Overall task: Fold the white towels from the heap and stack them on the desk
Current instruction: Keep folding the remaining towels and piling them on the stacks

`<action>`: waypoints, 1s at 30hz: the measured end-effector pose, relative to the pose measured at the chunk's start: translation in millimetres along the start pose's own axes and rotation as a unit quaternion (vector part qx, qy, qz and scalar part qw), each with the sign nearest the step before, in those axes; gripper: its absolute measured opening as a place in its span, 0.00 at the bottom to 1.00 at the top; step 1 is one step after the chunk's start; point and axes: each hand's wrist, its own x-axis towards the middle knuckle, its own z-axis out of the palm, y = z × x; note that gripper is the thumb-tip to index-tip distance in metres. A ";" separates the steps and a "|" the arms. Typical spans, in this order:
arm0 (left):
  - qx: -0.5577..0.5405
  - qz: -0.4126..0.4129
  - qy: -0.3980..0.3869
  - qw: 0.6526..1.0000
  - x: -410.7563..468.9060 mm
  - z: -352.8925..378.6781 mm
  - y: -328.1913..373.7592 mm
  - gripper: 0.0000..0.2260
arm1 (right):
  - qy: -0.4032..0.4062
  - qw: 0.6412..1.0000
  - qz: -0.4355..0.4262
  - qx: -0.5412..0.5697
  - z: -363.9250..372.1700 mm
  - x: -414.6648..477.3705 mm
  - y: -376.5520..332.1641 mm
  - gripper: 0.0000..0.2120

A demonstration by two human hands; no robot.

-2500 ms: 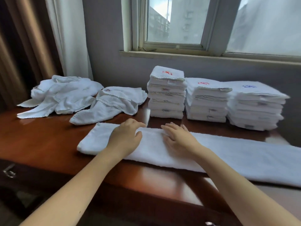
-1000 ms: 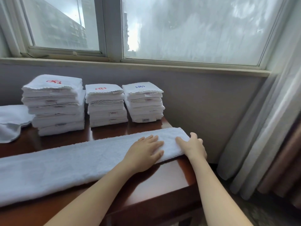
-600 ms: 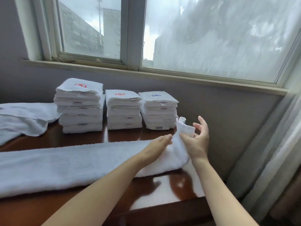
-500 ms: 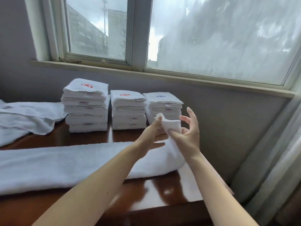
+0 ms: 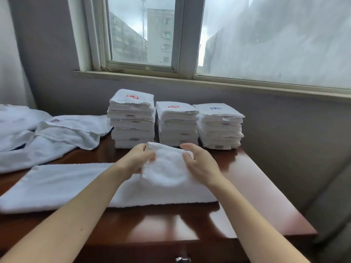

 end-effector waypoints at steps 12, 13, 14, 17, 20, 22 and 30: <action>0.338 0.232 0.077 0.909 -0.3 33.8 -19.0 0.24 | -0.193 0.952 0.001 -0.237 26.0 5.3 29.8 0.27; 0.394 0.218 0.048 0.892 0.0 42.3 -22.0 0.22 | -0.198 0.950 0.010 -0.240 25.2 6.1 31.5 0.28; 0.455 0.190 0.028 0.870 1.1 49.2 -27.4 0.22 | -0.200 0.950 0.022 -0.240 24.6 6.6 33.2 0.28; 0.520 0.117 0.030 0.846 2.6 57.0 -42.8 0.24 | -0.190 0.950 0.051 -0.241 24.4 7.0 37.2 0.28; 0.504 0.112 0.030 0.856 3.6 56.3 -47.4 0.25 | -0.184 0.950 0.052 -0.245 26.8 7.0 38.1 0.28; 0.494 0.115 0.029 0.862 4.7 55.9 -47.8 0.25 | -0.181 0.951 0.049 -0.246 27.3 8.3 39.1 0.28; 0.484 0.133 0.043 0.864 20.4 77.9 -42.2 0.26 | -0.174 0.952 0.061 -0.244 12.2 16.5 58.8 0.28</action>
